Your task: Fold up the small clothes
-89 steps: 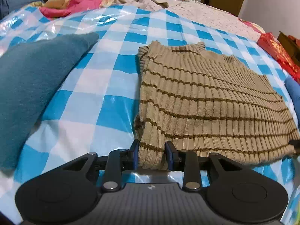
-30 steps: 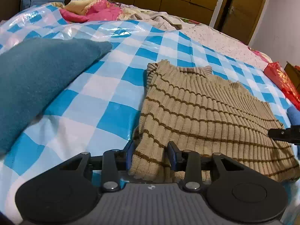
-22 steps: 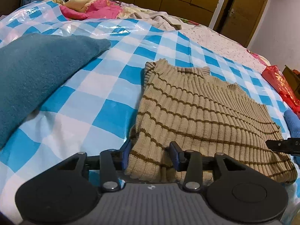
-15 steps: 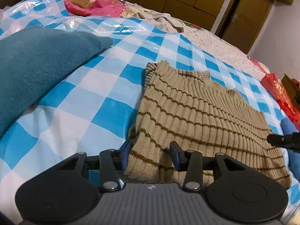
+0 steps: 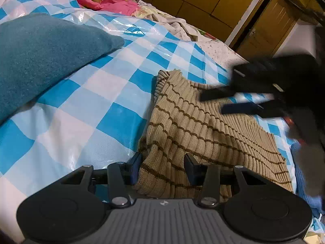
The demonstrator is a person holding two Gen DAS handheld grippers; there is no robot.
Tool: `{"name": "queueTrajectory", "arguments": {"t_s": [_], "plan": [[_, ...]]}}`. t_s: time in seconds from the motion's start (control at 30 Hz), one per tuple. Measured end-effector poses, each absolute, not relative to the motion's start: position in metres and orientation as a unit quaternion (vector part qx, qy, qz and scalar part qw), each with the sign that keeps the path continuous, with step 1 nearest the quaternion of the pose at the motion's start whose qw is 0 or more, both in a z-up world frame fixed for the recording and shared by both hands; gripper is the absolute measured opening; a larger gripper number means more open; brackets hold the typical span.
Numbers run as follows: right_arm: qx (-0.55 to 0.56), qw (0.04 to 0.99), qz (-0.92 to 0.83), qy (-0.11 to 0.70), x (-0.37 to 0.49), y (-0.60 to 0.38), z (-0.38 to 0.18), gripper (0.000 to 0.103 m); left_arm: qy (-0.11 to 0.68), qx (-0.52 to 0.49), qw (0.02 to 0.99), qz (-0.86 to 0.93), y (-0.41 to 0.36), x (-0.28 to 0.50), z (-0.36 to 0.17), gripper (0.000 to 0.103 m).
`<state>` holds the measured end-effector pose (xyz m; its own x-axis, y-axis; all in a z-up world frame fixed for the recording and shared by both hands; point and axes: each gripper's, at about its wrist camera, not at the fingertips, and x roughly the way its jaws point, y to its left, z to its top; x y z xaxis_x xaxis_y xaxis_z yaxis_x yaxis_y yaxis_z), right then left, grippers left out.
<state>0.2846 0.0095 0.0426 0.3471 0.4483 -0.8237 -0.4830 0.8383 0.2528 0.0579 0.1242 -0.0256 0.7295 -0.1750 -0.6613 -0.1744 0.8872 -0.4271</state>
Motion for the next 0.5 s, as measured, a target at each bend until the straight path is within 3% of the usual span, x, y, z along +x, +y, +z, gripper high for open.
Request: {"name": "queueTrajectory", "arguments": {"t_s": [0.33, 0.5], "plan": [[-0.138, 0.799, 0.253, 0.528, 0.3, 0.102, 0.016, 0.048, 0.359, -0.24, 0.902, -0.018, 0.127, 0.057, -0.027, 0.053], [-0.183, 0.797, 0.233, 0.526, 0.298, 0.117, 0.001, 0.054, 0.351, -0.232, 0.907, -0.03, 0.124, 0.056, -0.026, 0.053]]}}
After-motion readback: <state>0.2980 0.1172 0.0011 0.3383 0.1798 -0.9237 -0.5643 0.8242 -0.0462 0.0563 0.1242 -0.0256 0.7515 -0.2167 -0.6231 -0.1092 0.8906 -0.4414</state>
